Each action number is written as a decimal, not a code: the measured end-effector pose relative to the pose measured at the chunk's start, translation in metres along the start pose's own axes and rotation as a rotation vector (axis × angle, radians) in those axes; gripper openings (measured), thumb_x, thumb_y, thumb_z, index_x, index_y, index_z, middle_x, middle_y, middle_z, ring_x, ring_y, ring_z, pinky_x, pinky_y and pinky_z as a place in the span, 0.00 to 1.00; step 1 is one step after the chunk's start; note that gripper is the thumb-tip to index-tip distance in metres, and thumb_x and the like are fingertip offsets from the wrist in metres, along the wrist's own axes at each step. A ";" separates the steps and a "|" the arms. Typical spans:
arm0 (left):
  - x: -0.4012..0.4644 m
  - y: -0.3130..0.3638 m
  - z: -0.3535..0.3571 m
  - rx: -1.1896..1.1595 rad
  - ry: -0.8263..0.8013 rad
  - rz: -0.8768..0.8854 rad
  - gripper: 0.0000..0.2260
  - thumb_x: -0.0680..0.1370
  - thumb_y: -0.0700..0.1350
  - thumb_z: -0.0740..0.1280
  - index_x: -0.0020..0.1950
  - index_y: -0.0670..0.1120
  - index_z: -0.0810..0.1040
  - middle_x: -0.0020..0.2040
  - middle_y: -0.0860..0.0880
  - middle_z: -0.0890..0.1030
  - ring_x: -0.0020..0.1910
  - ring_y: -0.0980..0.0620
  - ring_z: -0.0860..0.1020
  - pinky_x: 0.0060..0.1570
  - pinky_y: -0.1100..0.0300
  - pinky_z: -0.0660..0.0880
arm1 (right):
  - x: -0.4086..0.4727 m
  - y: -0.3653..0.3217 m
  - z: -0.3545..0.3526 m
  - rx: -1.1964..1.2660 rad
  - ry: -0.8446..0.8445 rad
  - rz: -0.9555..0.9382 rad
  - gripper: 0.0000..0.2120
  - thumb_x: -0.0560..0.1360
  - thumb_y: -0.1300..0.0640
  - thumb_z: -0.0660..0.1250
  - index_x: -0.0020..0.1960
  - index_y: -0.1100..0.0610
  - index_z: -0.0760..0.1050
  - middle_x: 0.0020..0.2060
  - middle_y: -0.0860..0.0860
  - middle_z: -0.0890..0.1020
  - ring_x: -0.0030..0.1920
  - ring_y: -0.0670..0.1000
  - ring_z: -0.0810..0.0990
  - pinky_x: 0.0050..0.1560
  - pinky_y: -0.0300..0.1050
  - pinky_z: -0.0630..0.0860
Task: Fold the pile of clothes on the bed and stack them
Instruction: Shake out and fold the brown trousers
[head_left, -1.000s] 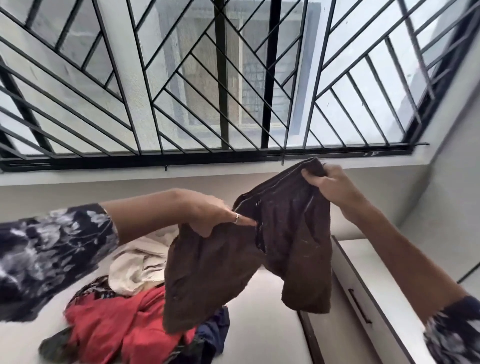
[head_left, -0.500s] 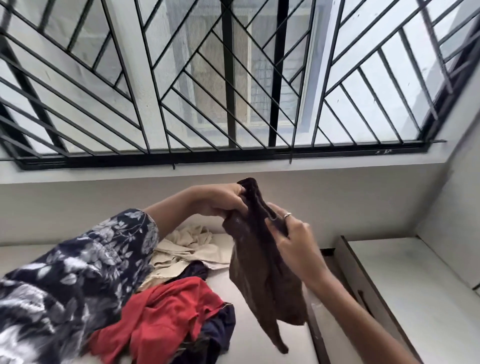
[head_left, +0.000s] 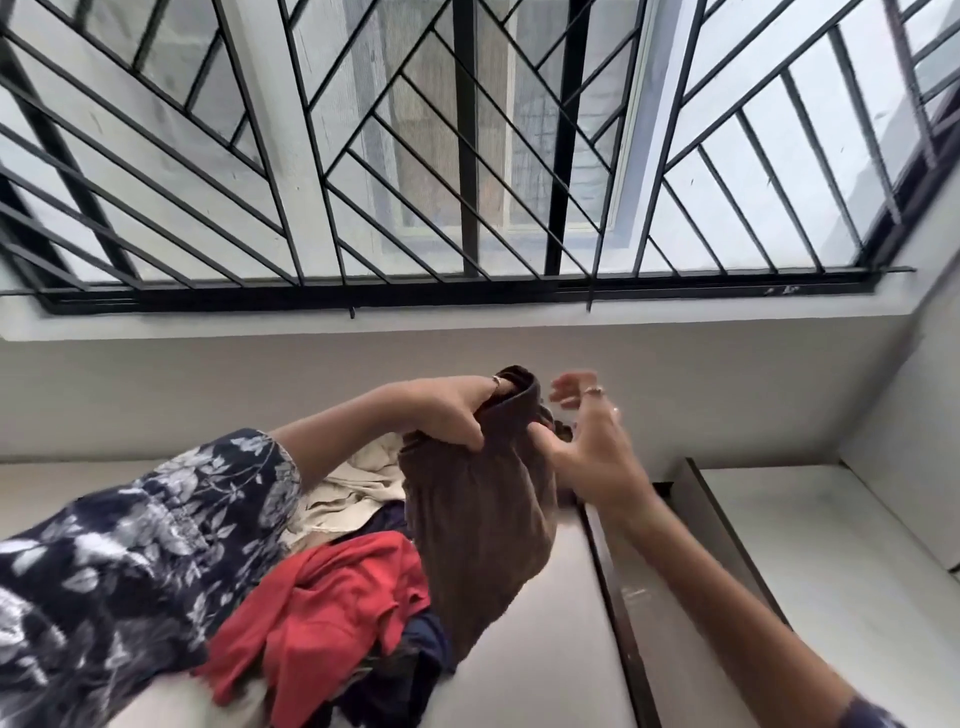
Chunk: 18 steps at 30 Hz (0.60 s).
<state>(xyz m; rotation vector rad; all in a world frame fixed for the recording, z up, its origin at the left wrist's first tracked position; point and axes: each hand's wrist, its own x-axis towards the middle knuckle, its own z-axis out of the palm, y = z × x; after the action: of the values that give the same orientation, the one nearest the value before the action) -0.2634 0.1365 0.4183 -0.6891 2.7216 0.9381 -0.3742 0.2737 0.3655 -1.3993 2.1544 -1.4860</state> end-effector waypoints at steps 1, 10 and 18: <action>-0.001 0.003 0.001 0.108 -0.020 0.024 0.30 0.70 0.36 0.67 0.71 0.49 0.66 0.59 0.47 0.77 0.53 0.50 0.77 0.46 0.64 0.77 | 0.010 0.003 -0.007 -0.039 -0.128 -0.003 0.29 0.69 0.59 0.74 0.65 0.52 0.64 0.56 0.49 0.73 0.57 0.46 0.72 0.64 0.48 0.68; 0.005 -0.032 0.021 0.361 0.005 0.258 0.33 0.68 0.40 0.68 0.65 0.56 0.53 0.46 0.46 0.78 0.41 0.45 0.76 0.44 0.53 0.75 | 0.032 0.041 -0.011 -0.041 -0.520 0.041 0.11 0.67 0.53 0.77 0.46 0.53 0.79 0.37 0.47 0.81 0.39 0.44 0.79 0.44 0.39 0.75; 0.079 -0.100 0.086 0.090 0.100 0.133 0.15 0.68 0.36 0.70 0.54 0.41 0.78 0.44 0.47 0.80 0.43 0.49 0.78 0.40 0.64 0.67 | 0.026 0.128 0.013 -0.159 -0.458 0.197 0.16 0.68 0.62 0.76 0.54 0.57 0.76 0.42 0.47 0.80 0.44 0.45 0.78 0.43 0.23 0.69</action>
<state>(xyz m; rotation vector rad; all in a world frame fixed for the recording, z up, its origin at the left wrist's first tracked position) -0.2832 0.0919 0.2725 -0.5587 2.9085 0.8220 -0.4565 0.2536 0.2655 -1.3627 2.0699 -0.8406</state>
